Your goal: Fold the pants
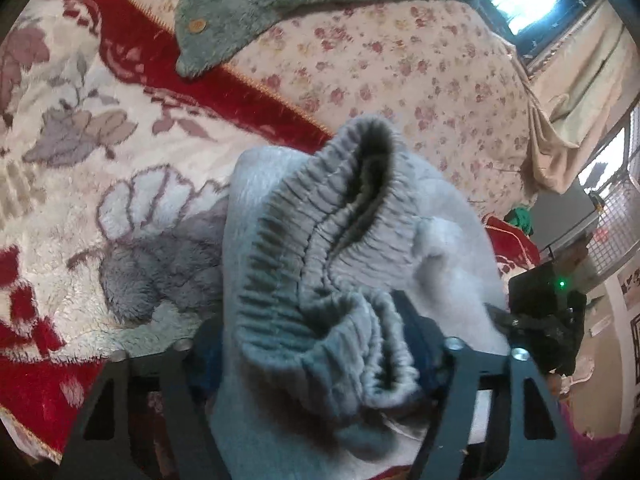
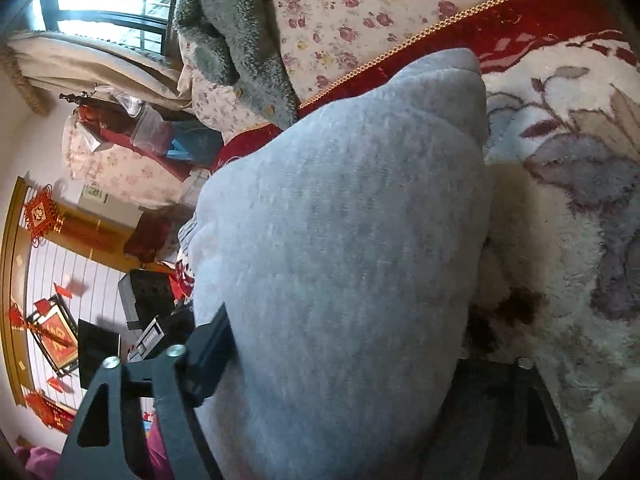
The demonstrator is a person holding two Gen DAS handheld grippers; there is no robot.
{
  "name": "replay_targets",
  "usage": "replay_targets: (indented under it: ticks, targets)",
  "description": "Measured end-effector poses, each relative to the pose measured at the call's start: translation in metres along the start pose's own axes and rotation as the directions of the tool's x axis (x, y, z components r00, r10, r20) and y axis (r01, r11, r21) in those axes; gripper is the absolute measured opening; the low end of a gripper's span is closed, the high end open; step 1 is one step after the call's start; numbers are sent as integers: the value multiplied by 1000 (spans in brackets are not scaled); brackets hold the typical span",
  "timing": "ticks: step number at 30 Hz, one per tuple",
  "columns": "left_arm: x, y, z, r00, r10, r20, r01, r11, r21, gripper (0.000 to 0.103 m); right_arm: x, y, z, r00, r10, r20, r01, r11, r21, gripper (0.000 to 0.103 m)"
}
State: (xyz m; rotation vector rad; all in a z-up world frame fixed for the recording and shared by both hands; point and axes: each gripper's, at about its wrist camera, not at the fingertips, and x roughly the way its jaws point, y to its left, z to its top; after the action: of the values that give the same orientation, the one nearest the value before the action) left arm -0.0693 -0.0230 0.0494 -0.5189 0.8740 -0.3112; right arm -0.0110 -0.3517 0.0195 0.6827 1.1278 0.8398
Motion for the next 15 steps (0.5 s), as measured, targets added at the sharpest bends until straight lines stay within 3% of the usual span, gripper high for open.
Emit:
replay_targets:
  ticks: [7,15]
  targets:
    - [-13,-54,8,996,-79,41,77,996,49,61,-44,12,6,998,4,63,-2,1000,-27,75]
    - [21,-133,-5,985,-166,39,163,983,80,61,-136,10,13,986,-85,147,93,994,-51,75]
